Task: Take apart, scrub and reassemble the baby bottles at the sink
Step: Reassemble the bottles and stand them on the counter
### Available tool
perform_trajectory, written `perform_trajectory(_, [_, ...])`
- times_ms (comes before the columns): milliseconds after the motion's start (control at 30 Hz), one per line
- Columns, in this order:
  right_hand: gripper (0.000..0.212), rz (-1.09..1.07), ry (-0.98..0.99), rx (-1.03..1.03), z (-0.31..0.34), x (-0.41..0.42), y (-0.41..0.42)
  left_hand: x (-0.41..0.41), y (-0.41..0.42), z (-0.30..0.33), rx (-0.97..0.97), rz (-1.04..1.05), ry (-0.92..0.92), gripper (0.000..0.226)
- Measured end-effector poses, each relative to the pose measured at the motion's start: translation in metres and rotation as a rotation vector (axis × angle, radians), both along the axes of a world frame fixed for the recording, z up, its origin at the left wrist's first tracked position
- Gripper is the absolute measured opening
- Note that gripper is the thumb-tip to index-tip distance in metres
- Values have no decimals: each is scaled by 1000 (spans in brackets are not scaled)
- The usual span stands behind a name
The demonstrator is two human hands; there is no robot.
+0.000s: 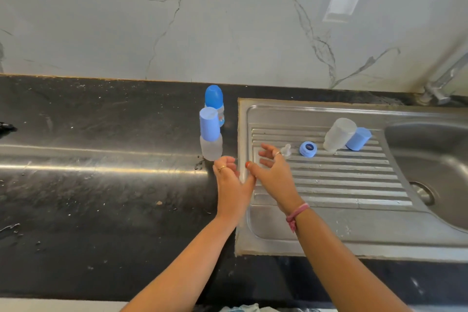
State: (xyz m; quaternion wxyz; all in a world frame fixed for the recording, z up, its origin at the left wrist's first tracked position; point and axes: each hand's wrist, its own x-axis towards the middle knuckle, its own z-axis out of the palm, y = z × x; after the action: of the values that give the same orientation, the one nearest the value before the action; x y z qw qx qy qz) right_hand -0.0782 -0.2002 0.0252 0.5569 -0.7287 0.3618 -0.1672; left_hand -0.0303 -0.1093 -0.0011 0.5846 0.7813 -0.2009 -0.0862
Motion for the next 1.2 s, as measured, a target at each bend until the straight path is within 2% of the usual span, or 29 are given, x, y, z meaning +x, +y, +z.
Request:
perform_trajectory(133, [54, -98, -20, -75, 9, -39, -44, -20, -27, 8, 22, -83, 35, 44])
perform_trajectory(333, [38, -157, -4, -212, 21, -91, -121, -48, -74, 13, 97, -80, 30, 45])
perform_trajectory(500, [30, -22, 104, -257, 17, -115, -163, -62, -113, 5, 160, -64, 64, 49])
perform_trajectory(667, [35, 223, 200, -305, 4, -115, -178, -58, -138, -10, 289, 37, 71, 54])
perform_trajectory(833, [49, 452, 317, -446, -2, -97, -178, -40, -148, -24, 422, 119, 29, 54])
perform_trajectory(900, [49, 517, 347, -514, -6, -86, -175, -32, -151, -28, 458, 110, -2, 52])
perform_trajectory(1100, [28, 472, 459, -628, -17, -54, -169, -9, -153, -36, 585, 32, -83, 41])
perform_trajectory(1200, [23, 473, 503, -678, -24, -46, -168, -6, -151, -34, 535, 27, -132, 34])
